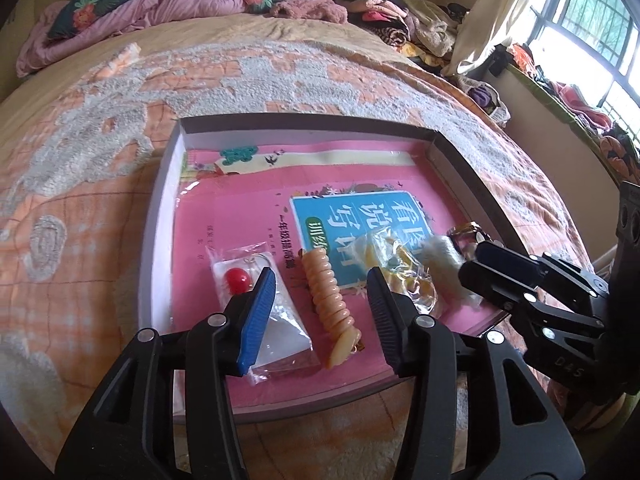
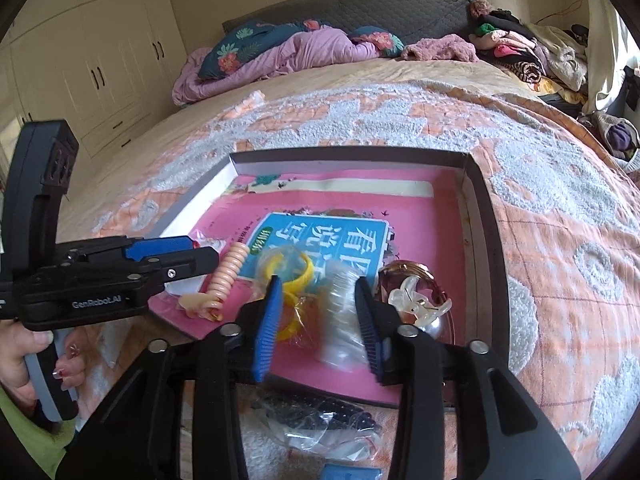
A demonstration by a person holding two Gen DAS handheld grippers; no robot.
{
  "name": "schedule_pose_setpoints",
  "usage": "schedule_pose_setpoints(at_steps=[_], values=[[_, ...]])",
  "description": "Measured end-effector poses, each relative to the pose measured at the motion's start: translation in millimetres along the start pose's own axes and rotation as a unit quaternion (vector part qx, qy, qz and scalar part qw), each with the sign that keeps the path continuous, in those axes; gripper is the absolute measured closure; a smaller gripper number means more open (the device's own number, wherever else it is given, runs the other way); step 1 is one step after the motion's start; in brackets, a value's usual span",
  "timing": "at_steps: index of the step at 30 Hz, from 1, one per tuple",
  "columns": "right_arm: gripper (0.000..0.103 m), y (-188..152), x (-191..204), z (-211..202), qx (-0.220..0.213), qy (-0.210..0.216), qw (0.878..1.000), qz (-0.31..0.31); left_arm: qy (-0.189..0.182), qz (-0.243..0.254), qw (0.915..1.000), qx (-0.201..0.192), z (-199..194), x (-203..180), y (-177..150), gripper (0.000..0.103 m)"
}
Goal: Organize jewelry
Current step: 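Open the left tool to drop the spiral clip while the right tool releases the foil packet in the box, then withdraw both tools from the box back over the quilt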
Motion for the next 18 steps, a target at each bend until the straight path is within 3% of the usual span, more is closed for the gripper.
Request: schedule_pose_setpoints(at_steps=[2,9,13,17,18], values=[[0.06,2.5,1.8,-4.7,-0.005,0.001,1.0,-0.002,0.002,-0.001,1.0,-0.002,-2.5,1.5,0.6,0.062],[0.032,12.6,4.3,-23.2,-0.031,0.001,1.0,0.003,0.011,-0.004,0.9998,-0.013,-12.5,6.2,4.8,0.05],[0.024,15.7,1.9,-31.2,-0.04,-0.003,0.999,0.008,0.014,-0.008,0.9997,-0.02,-19.4,9.4,6.0,0.043],[0.018,20.9,-0.7,-40.3,-0.054,-0.005,0.998,0.015,0.022,-0.018,0.9989,-0.038,-28.5,15.1,10.1,0.024],[0.016,22.4,-1.0,-42.0,-0.057,-0.005,0.998,0.017,0.023,-0.02,0.9987,-0.041,-30.3,16.4,11.3,0.023]])
Point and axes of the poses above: each gripper's, at about its wrist camera, not at the fingertips, and z roughly the way its jaws point, x to its left, y to its top, the point moved 10 cm from there along z, roughly the way its jaws point, and after that the axes turned 5 degrees about -x, right-handed, at the moved point
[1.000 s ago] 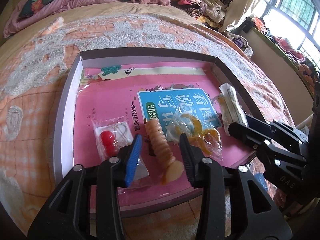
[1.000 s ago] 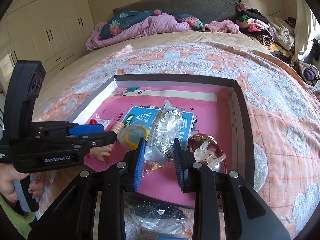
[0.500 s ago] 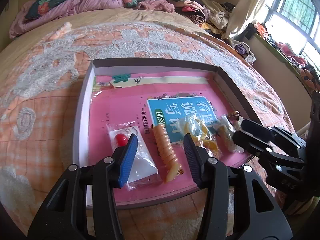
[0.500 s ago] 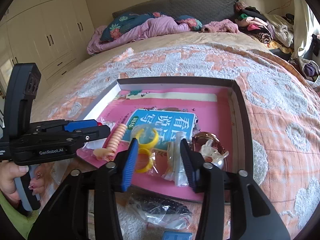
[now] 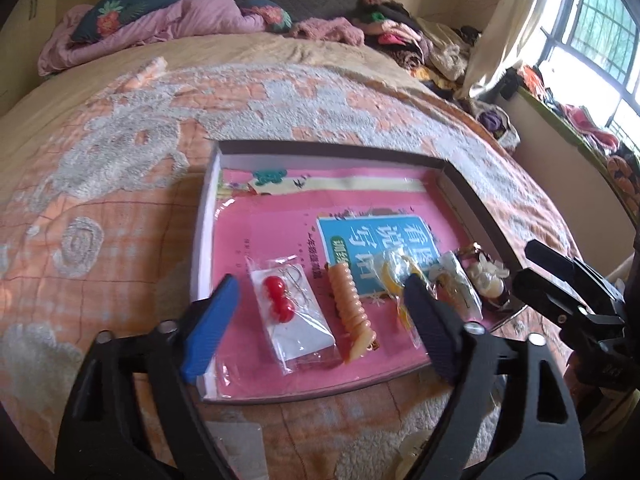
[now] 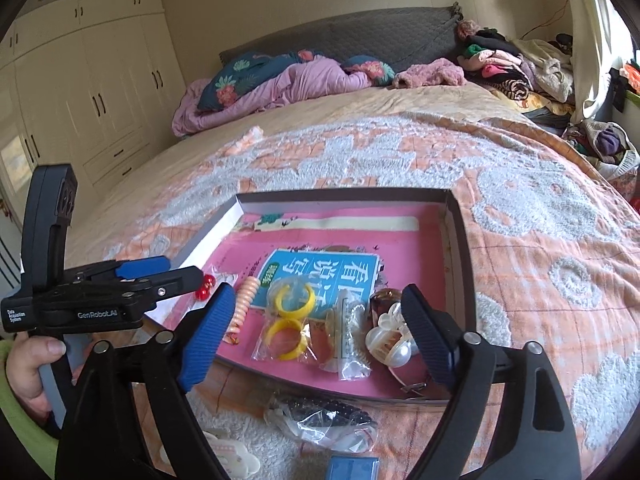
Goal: Organize jewelry
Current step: 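Withdraw both tools from the box back over the quilt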
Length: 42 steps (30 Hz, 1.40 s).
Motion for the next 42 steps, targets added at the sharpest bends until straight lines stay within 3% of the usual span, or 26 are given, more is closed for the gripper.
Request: schedule_pose_setpoints(at_steps=[7,21,42], values=[[0.012,11.6,-1.9,-16.1,-0.02,-0.002,1.0,0.006,0.013,-0.011,0.9997,-0.018,-12.3,9.9,7.6,0.01],[0.01,32.7,4.2,-54.7,-0.057,-0.005,0.998,-0.002,0.014,-0.032,0.9976,-0.06,-51.3,20.9,24.0,0.01],[0.01,31.4,5.9,-100.5,-0.073,-0.01,0.997,-0.006,-0.01,-0.04,0.9928,-0.112,-110.9,4.6,30.7,0.01]])
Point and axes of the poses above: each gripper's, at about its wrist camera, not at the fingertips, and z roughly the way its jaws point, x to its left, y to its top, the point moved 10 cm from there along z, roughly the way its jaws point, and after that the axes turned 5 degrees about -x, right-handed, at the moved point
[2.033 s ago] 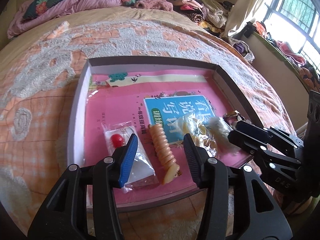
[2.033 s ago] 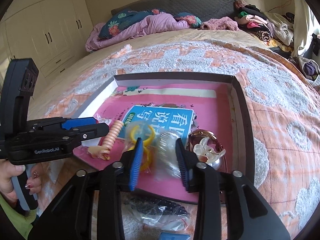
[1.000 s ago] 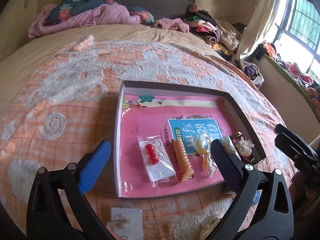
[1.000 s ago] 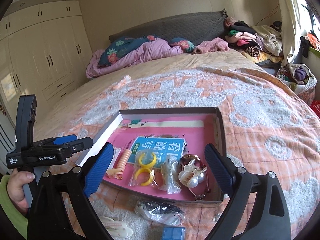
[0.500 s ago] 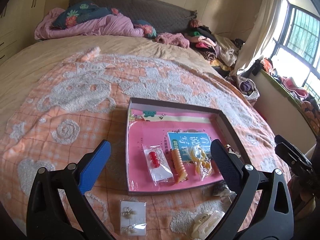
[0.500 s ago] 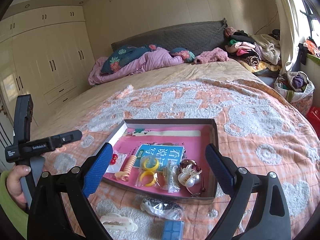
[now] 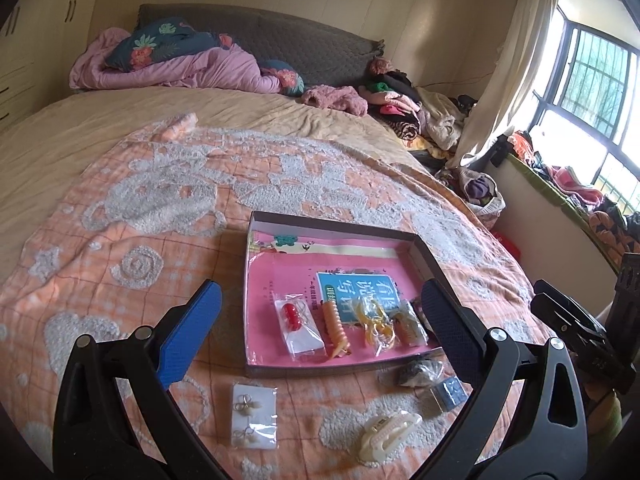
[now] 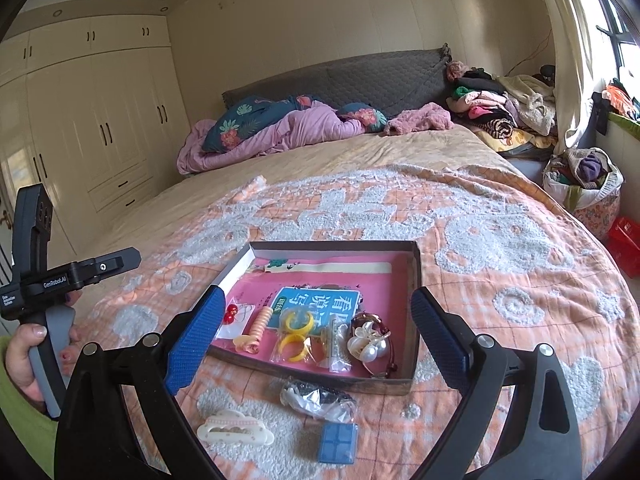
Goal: Organize jewelry
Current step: 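Withdraw both tools from the box back over the quilt, then move the left tool toward the white hair clip while the right tool moves toward the blue case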
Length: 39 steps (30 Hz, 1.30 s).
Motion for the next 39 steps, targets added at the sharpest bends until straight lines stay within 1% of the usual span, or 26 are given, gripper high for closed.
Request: schedule_pose_setpoints(at_steps=[7,15,20,29,39], values=[[0.01,-0.1,-1.6,-11.6,-0.004,0.0,1.0,0.001,-0.004,0.006,1.0,-0.001,-9.6,-8.8,-7.3,0.01],[0.01,-5.9,-3.2,-22.7,0.0,0.0,1.0,0.002,0.002,0.024,0.9997,0.006,-15.9,-15.4,-20.7,0.01],[0.01,-13.9,-4.5,-27.0,0.006,-0.002,1.0,0.003,0.008,0.027,0.9996,0.01,-19.4,-14.7,-29.3,0.01],[0.01,-30.8,-3.7,-29.1,0.024,-0.002,1.0,0.001,0.011,0.039,0.9986,0.034,-19.7,-21.8,-53.6,0.01],[0.01,-50.3,-3.1,-28.0,0.047,-0.002,0.999,0.0,0.018,0.047,0.997,0.058,-19.9,-20.4,-77.3,0.01]])
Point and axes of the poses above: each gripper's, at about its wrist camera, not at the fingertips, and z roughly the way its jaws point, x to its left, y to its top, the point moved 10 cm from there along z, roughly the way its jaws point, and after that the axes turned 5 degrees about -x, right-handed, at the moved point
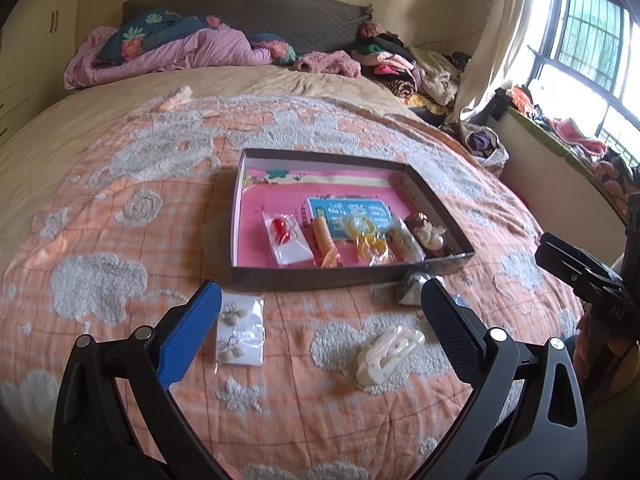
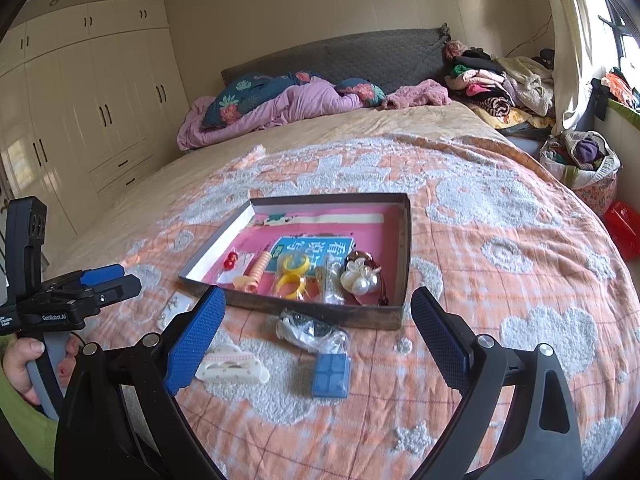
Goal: Organize jewelry
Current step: 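Move the left tool toward the white hair clip while the right tool moves toward the blue case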
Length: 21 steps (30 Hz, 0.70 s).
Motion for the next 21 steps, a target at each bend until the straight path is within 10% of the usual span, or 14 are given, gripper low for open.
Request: schedule_pose_setpoints(at_steps=[21], values=[[0.01,-54.5,-0.8,23.3,0.072,-0.013,0.997,-0.008,0.01,0.024,0.9979,0.059,21.3,-1.5,-48.7,0.01]])
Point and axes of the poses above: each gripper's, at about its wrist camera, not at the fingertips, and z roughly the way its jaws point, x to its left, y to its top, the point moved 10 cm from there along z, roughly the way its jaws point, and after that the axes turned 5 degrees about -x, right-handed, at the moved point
